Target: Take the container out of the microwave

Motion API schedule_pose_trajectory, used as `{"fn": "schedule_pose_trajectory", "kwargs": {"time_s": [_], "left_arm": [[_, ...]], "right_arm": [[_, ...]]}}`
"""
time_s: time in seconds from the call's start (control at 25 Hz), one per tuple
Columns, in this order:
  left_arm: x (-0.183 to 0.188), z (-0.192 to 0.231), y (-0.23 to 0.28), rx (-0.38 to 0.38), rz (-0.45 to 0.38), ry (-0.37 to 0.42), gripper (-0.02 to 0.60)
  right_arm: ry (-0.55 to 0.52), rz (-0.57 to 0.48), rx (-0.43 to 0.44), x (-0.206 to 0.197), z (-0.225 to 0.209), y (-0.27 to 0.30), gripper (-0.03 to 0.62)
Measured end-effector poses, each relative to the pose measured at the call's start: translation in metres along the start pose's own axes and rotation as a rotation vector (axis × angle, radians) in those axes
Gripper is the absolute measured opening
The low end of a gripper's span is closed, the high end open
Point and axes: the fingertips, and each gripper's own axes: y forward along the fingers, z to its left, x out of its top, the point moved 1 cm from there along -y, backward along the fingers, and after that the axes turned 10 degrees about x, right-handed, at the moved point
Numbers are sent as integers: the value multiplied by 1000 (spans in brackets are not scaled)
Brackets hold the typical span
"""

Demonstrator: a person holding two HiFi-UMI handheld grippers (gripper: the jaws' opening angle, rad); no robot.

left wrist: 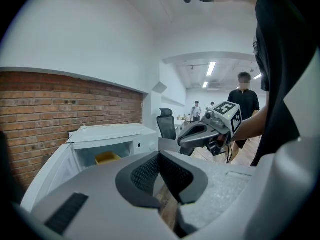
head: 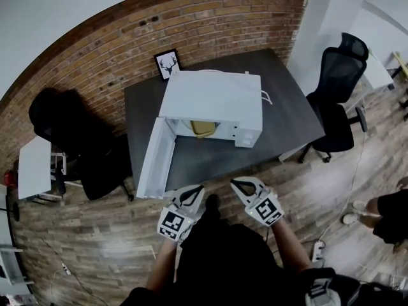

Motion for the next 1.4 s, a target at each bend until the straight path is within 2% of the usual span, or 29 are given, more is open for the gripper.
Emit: {"fn": "schedule_pose_trajectory", "kwargs": {"time_s": [0.52,0.68,0.88,1.2,1.4], "left_arm": [[12,49,65,-103,-19,3,3],[21,64,87,-141,-49,40,3],[25,76,115,-202,-48,56,3],[20,98,144,-259,-15,77,3],[18,105,155,-261,-10,116,3]], "right_arm": [[12,54,-124,5,-67,15,-2],[24,50,-170,8,-86,19,-2],[43,64,-241,6,-110,21,-2],[52,83,-311,6,-126,31,-2],[82,91,-340,0,-126,33,-2]]}}
